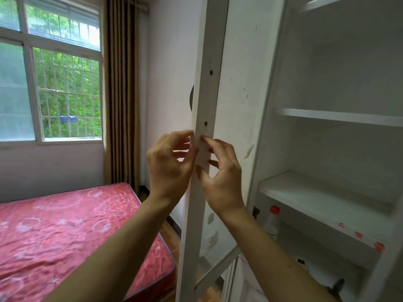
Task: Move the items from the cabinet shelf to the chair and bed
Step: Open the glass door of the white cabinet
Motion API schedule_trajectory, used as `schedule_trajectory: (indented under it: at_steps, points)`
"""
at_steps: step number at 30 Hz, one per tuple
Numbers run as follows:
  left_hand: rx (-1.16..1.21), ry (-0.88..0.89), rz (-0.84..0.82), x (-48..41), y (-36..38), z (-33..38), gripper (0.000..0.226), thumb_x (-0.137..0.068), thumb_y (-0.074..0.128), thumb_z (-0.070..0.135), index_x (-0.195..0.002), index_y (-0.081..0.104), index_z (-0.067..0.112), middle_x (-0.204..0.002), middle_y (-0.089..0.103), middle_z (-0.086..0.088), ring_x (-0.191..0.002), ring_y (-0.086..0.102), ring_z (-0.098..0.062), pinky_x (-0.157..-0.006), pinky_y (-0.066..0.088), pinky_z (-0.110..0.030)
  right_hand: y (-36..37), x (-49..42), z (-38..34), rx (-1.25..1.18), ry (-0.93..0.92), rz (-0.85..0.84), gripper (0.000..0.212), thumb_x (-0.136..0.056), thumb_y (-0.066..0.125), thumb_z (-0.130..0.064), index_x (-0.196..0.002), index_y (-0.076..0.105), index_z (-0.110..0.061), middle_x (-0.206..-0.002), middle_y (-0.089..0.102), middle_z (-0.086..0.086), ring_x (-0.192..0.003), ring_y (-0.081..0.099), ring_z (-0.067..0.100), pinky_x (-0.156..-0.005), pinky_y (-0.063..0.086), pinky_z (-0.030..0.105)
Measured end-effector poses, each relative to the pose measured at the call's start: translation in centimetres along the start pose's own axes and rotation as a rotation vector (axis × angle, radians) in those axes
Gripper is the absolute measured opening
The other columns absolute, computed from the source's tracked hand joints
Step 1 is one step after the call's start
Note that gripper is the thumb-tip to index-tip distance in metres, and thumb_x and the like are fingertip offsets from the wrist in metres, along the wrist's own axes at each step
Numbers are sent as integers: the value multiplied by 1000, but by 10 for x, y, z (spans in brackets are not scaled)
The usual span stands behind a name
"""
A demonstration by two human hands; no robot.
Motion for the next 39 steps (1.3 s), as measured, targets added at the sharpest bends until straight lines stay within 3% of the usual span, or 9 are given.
schedule_trajectory:
  at_steps: [4, 10, 13, 17, 23, 26, 32, 36, 39]
  points:
    - [-41, -8, 22, -8, -3, -14, 15, -86, 76, 10, -100, 74, 10, -92, 71, -1, -76, 67, 0, -67, 54, -8, 21, -4, 2, 16, 21, 20, 59, -87, 77, -15, -142, 57, -18, -138, 57, 5, -125, 59, 21, -99, 58, 41]
    - [-49, -95, 23, -19, -6, -34, 8, -83, 77, 8, -91, 74, 8, -88, 74, -6, -75, 72, -11, -67, 58, -16, 45, -6, 6, 33, 45, 60, 65, -84, 81, -13, -143, 56, -20, -139, 55, 5, -128, 57, 22, -101, 57, 41]
    - [-8, -116, 5, -18, -5, -35, 9, -84, 77, 8, -93, 75, 9, -91, 74, -7, -78, 72, -9, -68, 58, -15, 44, -6, 8, 23, 60, 50, 66, -84, 80, -10, -144, 55, -20, -139, 54, 5, -129, 56, 22, -102, 57, 41]
    - [55, -150, -21, -9, -6, -35, 19, -88, 73, 9, -106, 74, 14, -100, 73, -4, -84, 72, -6, -74, 62, -28, 36, -6, 7, 5, 79, -16, 68, -83, 80, -7, -145, 54, -20, -138, 53, 3, -125, 59, 19, -101, 57, 34]
    - [127, -62, 31, 9, -11, -14, 30, -99, 56, 23, -125, 63, 10, -117, 64, -1, -99, 65, -6, -80, 52, -10, 13, 1, 3, -144, 223, -64, 70, -92, 72, -13, -153, 40, -27, -150, 51, -5, -132, 53, 10, -102, 55, 26]
    - [234, -63, 7, 23, 1, 0, 31, -99, 51, 22, -120, 64, 4, -116, 67, -7, -103, 66, -12, -86, 55, -20, -7, 10, 9, -174, 291, 2, 59, -97, 66, -20, -150, 42, -31, -147, 52, -10, -130, 55, 8, -92, 54, 13]
    - [448, -357, -211, 60, 53, 1, 21, -102, 48, 30, -115, 65, 27, -109, 69, 14, -104, 69, -12, -90, 60, -42, -55, 36, 40, -188, 463, 137, 42, -100, 61, -26, -139, 50, -32, -139, 60, -4, -127, 59, 13, -108, 52, 46]
    - [466, -459, -317, 89, 86, -4, 31, -101, 47, 33, -119, 66, 18, -112, 69, 9, -102, 68, -12, -91, 60, -45, -89, 55, 69, -228, 565, 208, 24, -105, 50, -29, -127, 59, -27, -122, 65, -11, -115, 62, 4, -109, 51, 44]
    - [433, -514, -380, 111, 111, -7, 27, -104, 45, 29, -119, 65, 19, -114, 68, 9, -106, 67, -13, -92, 59, -44, -113, 75, 98, -194, 638, 242, 31, -107, 41, -35, -129, 60, -26, -130, 64, -7, -124, 59, 11, -111, 48, 44]
Point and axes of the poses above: each hand's wrist, its own x-axis away from the middle knuckle, its own y-axis out of the palm, z = x × y, the point moved 3 cm from there along -x, towards the middle knuckle
